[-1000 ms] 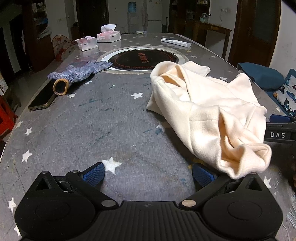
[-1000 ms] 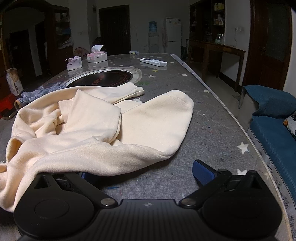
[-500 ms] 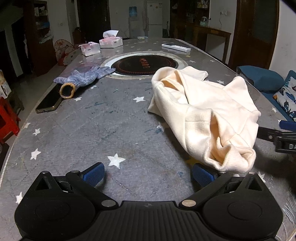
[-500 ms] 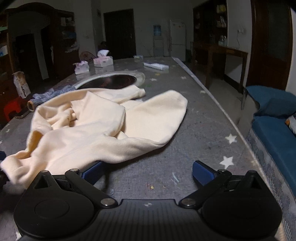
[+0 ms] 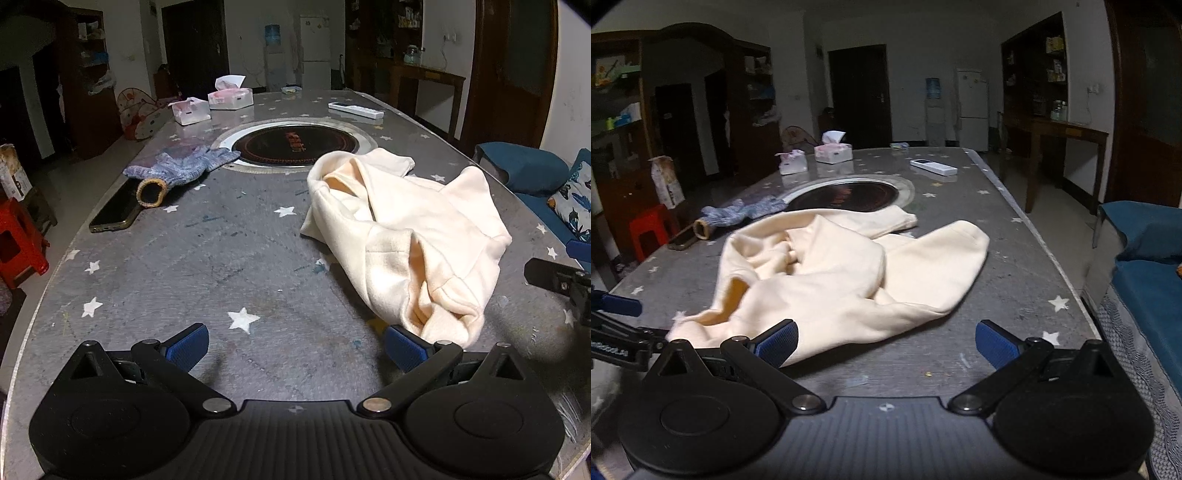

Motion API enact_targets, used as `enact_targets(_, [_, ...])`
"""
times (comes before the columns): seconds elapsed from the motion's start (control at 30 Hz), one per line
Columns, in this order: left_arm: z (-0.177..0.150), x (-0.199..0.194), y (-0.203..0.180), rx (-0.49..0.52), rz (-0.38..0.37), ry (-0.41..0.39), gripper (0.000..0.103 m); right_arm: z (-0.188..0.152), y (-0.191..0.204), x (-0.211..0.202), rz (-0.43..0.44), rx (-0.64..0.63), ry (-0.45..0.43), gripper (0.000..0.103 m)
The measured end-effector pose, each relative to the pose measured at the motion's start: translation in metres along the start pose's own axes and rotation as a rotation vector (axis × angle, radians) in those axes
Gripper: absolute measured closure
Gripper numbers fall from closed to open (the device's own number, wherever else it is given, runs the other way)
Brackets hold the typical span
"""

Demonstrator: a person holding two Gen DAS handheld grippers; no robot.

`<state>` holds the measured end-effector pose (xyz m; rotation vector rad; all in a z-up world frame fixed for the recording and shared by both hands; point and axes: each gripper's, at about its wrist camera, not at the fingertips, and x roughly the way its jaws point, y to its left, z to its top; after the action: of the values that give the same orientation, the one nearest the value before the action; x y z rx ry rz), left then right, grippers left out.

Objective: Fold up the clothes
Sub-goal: 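Move both grippers toward the crumpled cream sweatshirt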

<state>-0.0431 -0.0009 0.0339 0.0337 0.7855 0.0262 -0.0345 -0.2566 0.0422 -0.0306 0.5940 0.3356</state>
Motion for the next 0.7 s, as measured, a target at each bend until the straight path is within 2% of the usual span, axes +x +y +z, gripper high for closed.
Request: enact_targets(0.7, [0.003, -0.022, -0.009, 0.011, -0.011, -0.035, 0.0, 0.003, 0.018, -0.027, 0.071, -0.038, -0.033, 0.0])
